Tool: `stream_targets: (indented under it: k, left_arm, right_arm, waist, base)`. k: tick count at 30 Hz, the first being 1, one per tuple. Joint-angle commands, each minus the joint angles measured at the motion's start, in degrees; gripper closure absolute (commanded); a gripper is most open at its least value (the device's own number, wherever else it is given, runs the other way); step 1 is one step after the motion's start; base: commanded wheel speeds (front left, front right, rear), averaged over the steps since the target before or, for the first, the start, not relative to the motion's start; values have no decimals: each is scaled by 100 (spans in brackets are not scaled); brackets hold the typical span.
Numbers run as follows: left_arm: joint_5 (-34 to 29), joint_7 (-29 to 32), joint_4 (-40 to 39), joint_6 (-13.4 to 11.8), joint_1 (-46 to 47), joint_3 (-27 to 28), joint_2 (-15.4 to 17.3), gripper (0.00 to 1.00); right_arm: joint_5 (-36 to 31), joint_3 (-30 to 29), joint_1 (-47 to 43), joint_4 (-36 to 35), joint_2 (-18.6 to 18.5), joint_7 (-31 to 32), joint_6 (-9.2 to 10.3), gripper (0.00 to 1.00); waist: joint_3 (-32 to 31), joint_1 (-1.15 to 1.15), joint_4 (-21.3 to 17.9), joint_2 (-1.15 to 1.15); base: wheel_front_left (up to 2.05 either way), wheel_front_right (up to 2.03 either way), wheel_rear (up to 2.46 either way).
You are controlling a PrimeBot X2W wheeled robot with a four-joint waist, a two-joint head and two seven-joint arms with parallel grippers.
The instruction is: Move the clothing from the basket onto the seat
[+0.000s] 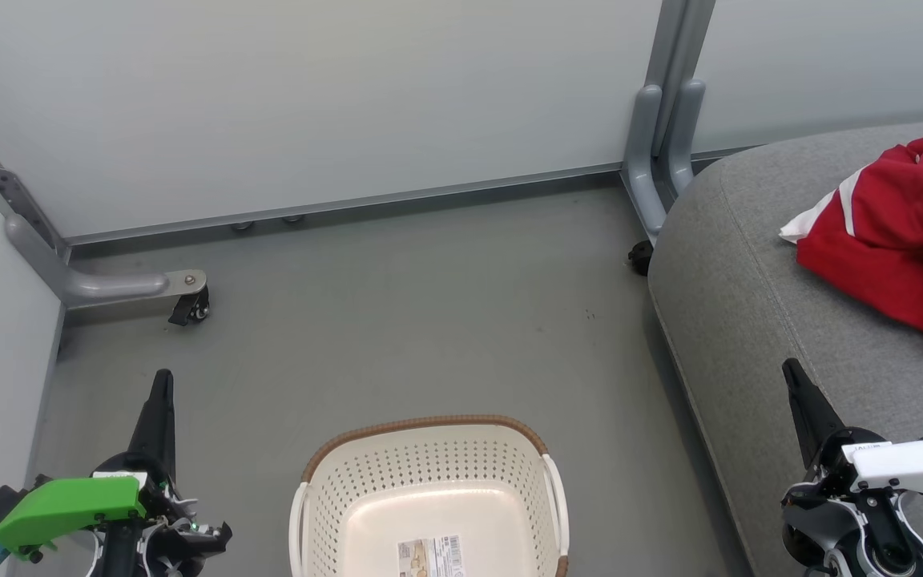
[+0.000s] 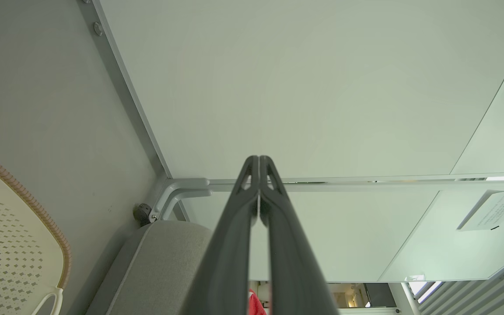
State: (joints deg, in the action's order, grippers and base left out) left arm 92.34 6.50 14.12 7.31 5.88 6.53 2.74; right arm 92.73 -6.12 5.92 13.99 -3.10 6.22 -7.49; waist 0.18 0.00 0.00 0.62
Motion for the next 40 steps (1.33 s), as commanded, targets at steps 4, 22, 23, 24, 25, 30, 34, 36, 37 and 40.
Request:
stream_targets:
  k: [4,22,23,24,25,30,34,36,37,40]
  left_arm:
    - [14,29,-13,37,61,13,25,100]
    - [15,28,-14,37,60,12,25,100]
    - [15,28,-14,37,60,12,25,100]
    - [15,28,-14,37,60,12,25,100]
    - [15,28,-14,37,60,12,25,100]
    - [15,28,-14,37,60,12,25,100]
    - [15,28,-14,37,60,11,25,100]
    - [14,28,-14,37,60,11,25,100]
    - [14,28,-14,37,60,11,25,100]
    - [14,28,-14,37,60,11,25,100]
  right_arm:
    - [-9,-17,49,13,-10,24,0,100]
    - [-21,-27,50,13,-2,36,0,100]
    - [-22,-28,50,13,-2,36,0,100]
    - [-23,-29,50,13,-1,37,0,100]
    - [-23,-29,50,13,-2,38,0,100]
    - [-23,-31,51,13,0,40,0,100]
    - [-24,-33,51,13,2,42,0,100]
    - [-25,-34,51,13,2,43,0,100]
    - [-25,-34,51,13,2,43,0,100]
    - [-27,-35,51,13,3,44,0,100]
  waist:
    - [0,0,0,-62]
    - [0,0,0,-62]
    - [0,0,0,-62]
    - [0,0,0,-62]
    - [0,0,0,-62]
    - [0,0,0,-62]
    - [0,0,0,-62]
    - [0,0,0,-62]
    - [0,0,0,-62]
    - [0,0,0,-62]
  base:
    - [0,0,0]
    - [0,0,0]
    - [0,0,0]
    - [0,0,0]
    - [0,0,0]
    - [0,0,0]
    - [0,0,0]
    - [0,0,0]
    - [0,0,0]
    - [0,0,0]
